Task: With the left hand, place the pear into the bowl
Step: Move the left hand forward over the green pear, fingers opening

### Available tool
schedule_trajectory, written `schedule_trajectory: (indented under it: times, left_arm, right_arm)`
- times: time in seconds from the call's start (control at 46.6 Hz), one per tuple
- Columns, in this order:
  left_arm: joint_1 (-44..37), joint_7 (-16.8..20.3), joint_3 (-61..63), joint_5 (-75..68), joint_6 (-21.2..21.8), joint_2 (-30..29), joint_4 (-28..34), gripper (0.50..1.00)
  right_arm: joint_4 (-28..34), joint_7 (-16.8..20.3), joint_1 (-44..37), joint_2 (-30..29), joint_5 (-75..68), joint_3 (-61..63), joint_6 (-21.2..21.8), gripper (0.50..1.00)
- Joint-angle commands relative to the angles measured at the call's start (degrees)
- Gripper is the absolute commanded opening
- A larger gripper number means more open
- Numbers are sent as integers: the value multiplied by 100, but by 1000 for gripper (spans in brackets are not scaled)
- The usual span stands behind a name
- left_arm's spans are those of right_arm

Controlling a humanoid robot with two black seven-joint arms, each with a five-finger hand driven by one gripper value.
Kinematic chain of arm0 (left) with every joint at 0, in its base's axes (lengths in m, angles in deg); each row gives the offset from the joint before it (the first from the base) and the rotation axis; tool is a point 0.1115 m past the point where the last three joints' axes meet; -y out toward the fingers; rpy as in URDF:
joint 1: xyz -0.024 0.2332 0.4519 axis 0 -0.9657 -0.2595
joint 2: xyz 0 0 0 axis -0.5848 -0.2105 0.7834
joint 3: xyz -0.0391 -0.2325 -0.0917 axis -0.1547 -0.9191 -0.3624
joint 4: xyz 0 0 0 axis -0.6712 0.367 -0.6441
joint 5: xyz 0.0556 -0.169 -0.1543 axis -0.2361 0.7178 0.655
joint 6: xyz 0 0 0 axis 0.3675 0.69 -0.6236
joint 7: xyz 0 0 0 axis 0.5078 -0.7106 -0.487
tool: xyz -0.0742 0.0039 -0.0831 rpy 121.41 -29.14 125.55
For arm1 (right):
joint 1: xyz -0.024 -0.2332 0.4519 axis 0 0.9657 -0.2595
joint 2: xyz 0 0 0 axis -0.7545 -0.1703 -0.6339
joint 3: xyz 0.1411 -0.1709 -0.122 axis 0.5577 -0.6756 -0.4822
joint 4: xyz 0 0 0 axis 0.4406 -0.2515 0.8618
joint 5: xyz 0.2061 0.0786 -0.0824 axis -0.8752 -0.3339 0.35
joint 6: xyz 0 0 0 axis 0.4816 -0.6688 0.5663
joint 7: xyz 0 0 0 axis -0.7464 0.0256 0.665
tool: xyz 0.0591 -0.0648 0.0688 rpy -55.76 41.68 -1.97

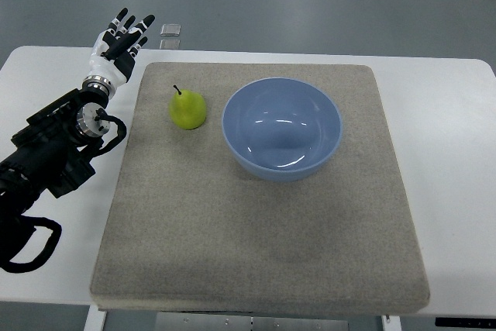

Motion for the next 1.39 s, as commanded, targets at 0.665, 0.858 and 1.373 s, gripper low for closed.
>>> schedule_trajectory:
  times: [0.665, 0.858, 1.373]
  left_arm:
    - [-70, -8, 19, -73, -96, -95, -54, 990]
    - [-52, -8, 19, -644, -280, -245, -54, 990]
    - [36, 9, 458, -3429, -1819, -1448, -853, 990]
  right_arm:
    - [0, -1, -2, 0, -2, 0, 0, 924]
    - [0, 8, -2, 0, -2, -9, 0, 924]
    - [0, -1, -2, 0, -2, 0, 0, 924]
